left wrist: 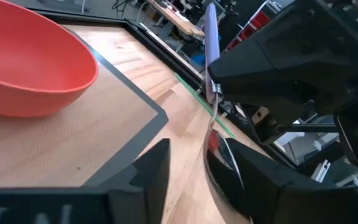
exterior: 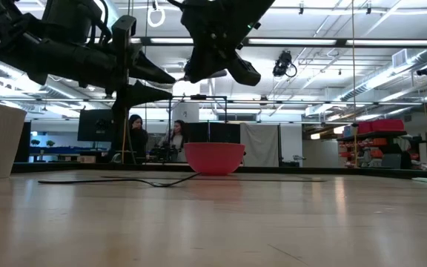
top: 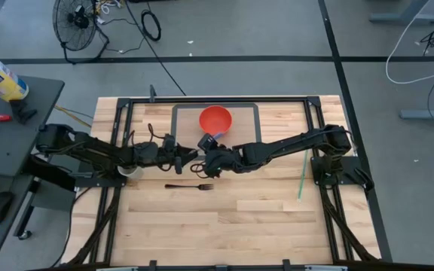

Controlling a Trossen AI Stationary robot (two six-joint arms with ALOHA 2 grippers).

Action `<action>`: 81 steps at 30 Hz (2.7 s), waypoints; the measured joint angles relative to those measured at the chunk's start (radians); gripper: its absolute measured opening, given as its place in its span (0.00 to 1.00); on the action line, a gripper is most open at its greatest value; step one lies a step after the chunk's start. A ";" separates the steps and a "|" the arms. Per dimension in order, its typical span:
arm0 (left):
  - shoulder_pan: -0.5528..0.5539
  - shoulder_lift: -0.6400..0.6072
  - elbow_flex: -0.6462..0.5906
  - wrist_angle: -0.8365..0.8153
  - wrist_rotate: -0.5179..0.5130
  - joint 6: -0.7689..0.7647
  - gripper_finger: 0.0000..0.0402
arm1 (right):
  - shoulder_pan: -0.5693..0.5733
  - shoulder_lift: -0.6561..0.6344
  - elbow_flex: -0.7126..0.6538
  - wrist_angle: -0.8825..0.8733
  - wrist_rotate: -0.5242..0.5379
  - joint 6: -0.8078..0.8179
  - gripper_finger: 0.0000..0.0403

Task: Pick & Place Utensil
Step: Put the purple spoon into the orange bowl

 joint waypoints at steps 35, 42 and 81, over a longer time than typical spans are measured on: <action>0.001 0.001 0.016 -0.031 -0.077 0.110 0.05 | 0.111 -0.238 -0.113 -0.090 0.147 1.204 0.66; 0.000 0.001 0.016 -0.011 -0.017 0.158 0.06 | 0.077 -0.444 -0.562 0.579 0.093 1.406 0.62; -0.002 0.004 0.017 0.060 0.118 0.183 0.05 | -0.082 -0.367 -0.830 1.259 -0.464 1.541 0.12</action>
